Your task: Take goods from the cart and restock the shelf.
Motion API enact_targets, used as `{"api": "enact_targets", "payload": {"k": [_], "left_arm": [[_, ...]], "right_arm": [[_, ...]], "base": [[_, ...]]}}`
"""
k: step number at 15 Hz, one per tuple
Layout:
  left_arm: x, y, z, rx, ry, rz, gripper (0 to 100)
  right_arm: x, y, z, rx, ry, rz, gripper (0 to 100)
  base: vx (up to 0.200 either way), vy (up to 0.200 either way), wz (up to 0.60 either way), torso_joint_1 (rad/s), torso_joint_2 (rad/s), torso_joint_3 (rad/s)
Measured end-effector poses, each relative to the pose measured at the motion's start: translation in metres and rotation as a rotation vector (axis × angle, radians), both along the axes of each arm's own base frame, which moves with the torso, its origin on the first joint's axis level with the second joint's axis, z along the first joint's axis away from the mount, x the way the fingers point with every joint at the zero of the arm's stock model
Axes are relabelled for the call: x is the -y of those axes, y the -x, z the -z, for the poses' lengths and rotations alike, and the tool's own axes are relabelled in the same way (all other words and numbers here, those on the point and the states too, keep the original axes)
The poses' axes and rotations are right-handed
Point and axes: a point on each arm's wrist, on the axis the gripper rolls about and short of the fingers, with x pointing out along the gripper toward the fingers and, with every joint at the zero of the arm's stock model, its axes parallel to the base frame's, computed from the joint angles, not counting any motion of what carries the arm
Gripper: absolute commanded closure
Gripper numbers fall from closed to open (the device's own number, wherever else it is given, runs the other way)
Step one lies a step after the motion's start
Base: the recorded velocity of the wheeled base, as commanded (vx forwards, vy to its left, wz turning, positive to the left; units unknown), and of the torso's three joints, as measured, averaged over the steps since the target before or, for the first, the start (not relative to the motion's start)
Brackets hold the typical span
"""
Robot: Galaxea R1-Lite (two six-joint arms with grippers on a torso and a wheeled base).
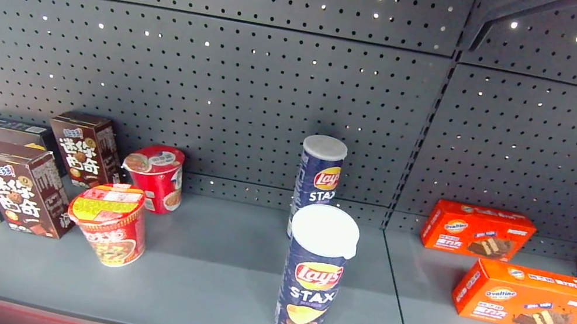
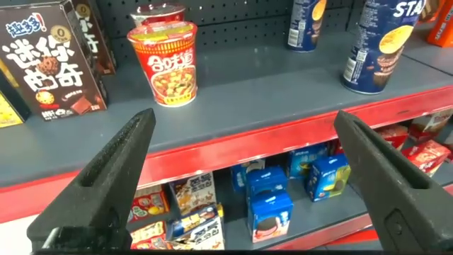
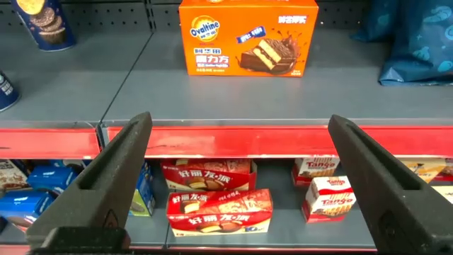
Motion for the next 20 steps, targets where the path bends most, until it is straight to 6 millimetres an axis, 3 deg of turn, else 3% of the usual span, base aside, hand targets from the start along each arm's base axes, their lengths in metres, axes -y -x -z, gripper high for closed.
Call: {"api": "enact_targets", "payload": {"k": [20], "left_arm": [[0.0,0.0,0.0,0.001,-0.001,0.0,0]], "right_arm": [[0.0,-0.0001,0.0003,-0.002,0.001,0.0,0]], "base": [[0.0,0.0,0.0,0.0,0.0,0.0]]}}
